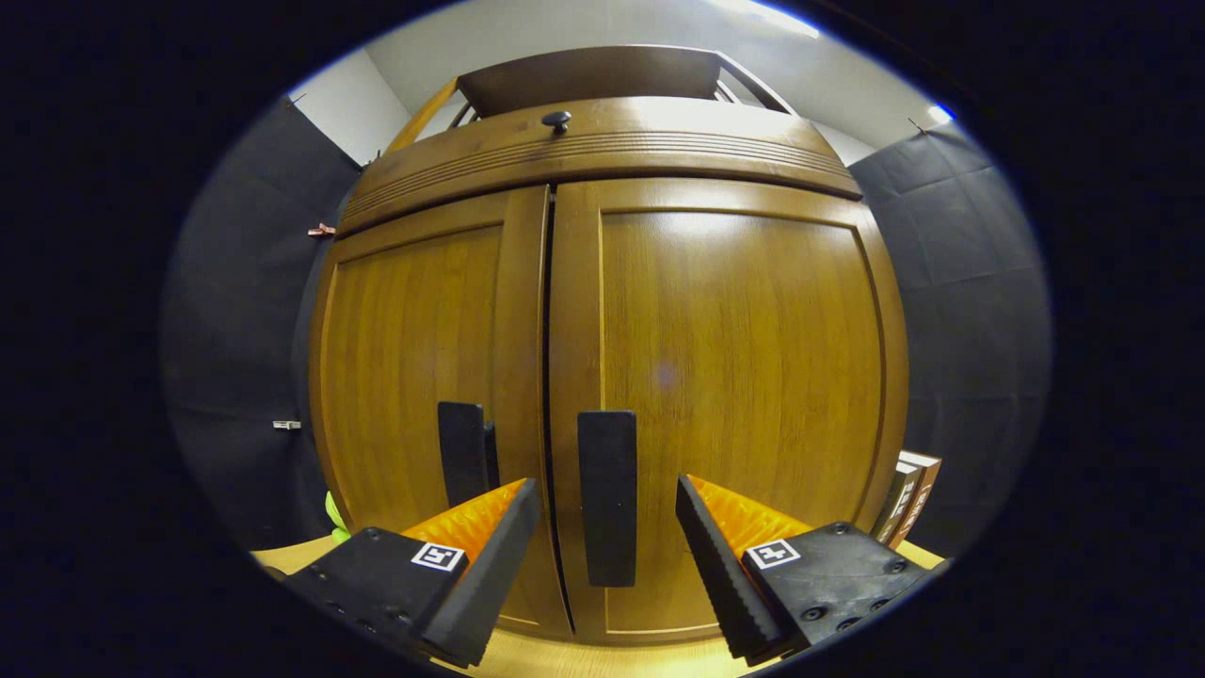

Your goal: Open the right door of the double-door shoe cabinet with the right hand, and open the left door with the left hand.

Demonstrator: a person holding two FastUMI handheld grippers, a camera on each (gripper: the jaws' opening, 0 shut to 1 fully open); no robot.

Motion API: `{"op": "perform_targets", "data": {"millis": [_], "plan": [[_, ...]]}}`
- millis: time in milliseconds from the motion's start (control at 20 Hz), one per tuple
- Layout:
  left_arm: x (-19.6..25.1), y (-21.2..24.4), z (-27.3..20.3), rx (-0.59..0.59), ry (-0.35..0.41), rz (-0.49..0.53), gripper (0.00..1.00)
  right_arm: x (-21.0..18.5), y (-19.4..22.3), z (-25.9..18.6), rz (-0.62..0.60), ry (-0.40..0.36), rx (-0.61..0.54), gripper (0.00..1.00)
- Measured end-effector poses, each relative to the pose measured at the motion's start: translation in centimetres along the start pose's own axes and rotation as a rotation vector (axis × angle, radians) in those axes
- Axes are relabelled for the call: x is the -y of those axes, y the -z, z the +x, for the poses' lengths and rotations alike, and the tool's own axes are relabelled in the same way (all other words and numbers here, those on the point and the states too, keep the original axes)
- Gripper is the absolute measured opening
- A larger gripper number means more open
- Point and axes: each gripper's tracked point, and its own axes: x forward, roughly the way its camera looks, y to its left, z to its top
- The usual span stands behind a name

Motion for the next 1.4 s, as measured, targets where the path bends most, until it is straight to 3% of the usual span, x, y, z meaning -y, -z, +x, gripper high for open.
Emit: {"op": "perform_targets", "data": {"millis": [50, 150, 200, 350, 600, 1000, 1400], "plan": [[-0.1, 0.1, 0.2, -0.001, 0.0, -0.002, 0.99, 0.1, 0.0, 0.2, -0.011, 0.012, 0.004, 0.94], [-0.1, 0.3, 0.4, -0.007, 0.0, -0.011, 0.99, 0.4, 0.6, 1.0, -0.035, 0.023, 0.012, 0.75], [-0.1, 0.4, 0.3, -0.014, 0.0, -0.014, 0.94, 0.2, 0.6, 1.2, -0.038, 0.017, 0.011, 0.78], [-0.7, 0.9, 0.4, -0.024, -0.019, -0.015, 0.97, 0.4, 0.9, 1.3, -0.05, 0.037, 0.019, 0.31], [-1.1, -0.2, -1.4, 0.0, -0.033, -0.041, 0.97, 0.3, 1.1, 0.5, -0.065, 0.034, -0.035, 0.18], [-0.2, -0.5, -3.1, -0.002, -0.051, -0.05, 0.97, 0.7, 0.3, -4.6, -0.049, -0.022, -0.041, 0.18], [3.6, -0.4, -2.4, -0.017, 0.025, -0.038, 0.96, 2.8, -0.8, -9.9, -0.051, -0.057, -0.05, 0.18]]}}
